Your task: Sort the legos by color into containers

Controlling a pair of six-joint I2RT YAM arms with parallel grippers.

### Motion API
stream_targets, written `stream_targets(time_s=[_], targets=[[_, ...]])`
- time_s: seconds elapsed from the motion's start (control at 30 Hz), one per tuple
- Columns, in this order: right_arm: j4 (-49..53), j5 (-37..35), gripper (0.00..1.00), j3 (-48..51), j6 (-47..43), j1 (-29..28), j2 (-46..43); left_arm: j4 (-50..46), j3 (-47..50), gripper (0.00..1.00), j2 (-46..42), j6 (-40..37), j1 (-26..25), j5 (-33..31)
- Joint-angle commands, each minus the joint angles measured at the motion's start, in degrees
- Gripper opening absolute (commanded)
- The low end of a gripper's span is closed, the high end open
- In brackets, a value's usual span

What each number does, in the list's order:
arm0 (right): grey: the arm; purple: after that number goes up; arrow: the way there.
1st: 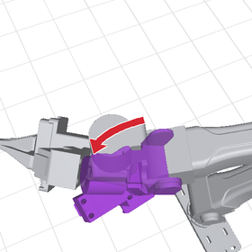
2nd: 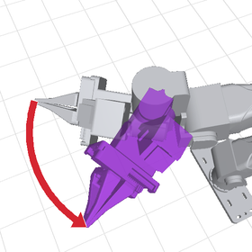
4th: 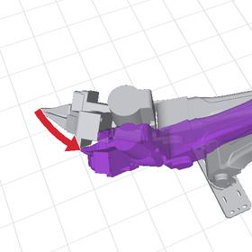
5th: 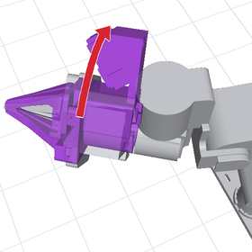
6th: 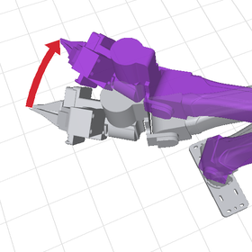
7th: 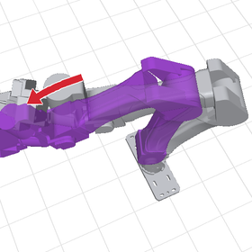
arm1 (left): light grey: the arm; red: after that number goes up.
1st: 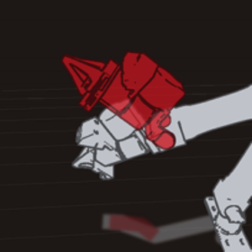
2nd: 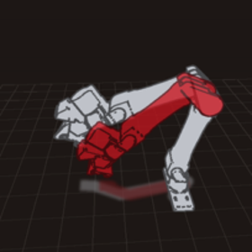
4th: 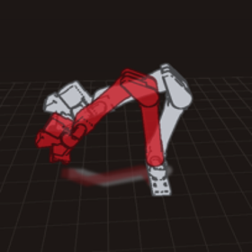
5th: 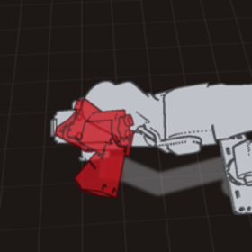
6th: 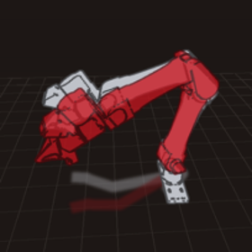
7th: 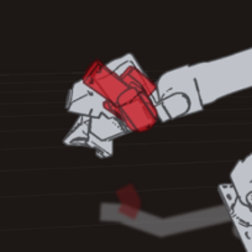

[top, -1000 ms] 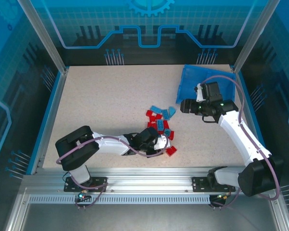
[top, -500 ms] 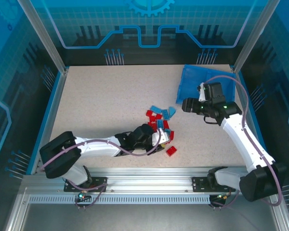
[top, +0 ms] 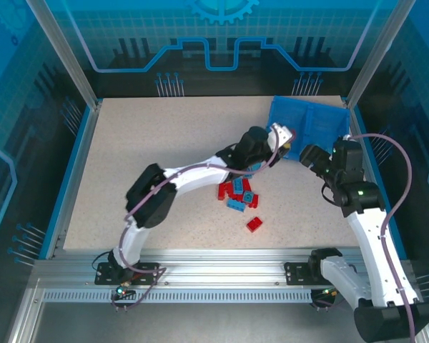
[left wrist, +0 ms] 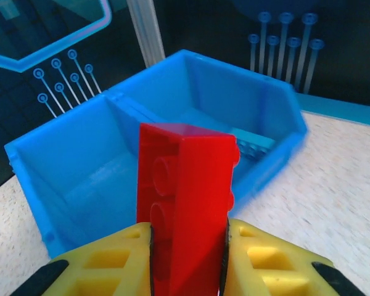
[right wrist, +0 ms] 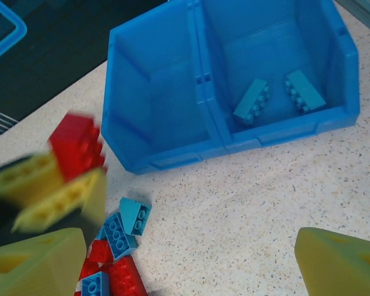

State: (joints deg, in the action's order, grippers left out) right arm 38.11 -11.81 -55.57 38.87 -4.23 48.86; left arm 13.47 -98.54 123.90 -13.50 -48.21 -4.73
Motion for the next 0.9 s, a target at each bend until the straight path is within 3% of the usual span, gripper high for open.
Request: stream_targets(time_s=[0.0, 0.2, 0.33, 0.4, 0.57, 0.73, 0.87], targets=[[0.07, -0.02, 0.89, 0.73, 2.18, 0.80, -1.14, -7.54, -11.65, 0.26, 8.61, 2.99, 1.34, -0.81], [0.57, 2.42, 0.90, 0.48, 1.91, 1.02, -0.57, -20.41, -34.87, 0.36, 23.21, 7.19, 2.08, -3.35], [0.91, 2.91, 0.90, -0.24, 1.23, 1.01, -0.52, -20.96, -38.15, 0.55, 23.85, 9.37, 2.02, -1.37], [1.18, 2.80, 0.91, -0.83, 0.95, 0.98, -0.52, -20.61, -37.28, 0.59, 22.26, 10.19, 1.97, -0.87], [1.18, 2.31, 0.91, -1.12, 0.59, 1.03, -0.67, -17.20, -27.97, 0.62, 13.62, 10.77, 1.16, 0.47], [0.75, 1.86, 0.92, -0.15, -0.37, 1.24, -0.53, -6.58, -3.78, 0.60, -4.54, 12.95, -0.89, 3.09], [-1.06, 3.34, 0.93, 1.35, -0.80, 1.51, -0.52, -6.01, 12.67, 0.61, -17.43, 14.92, -3.64, 4.74]])
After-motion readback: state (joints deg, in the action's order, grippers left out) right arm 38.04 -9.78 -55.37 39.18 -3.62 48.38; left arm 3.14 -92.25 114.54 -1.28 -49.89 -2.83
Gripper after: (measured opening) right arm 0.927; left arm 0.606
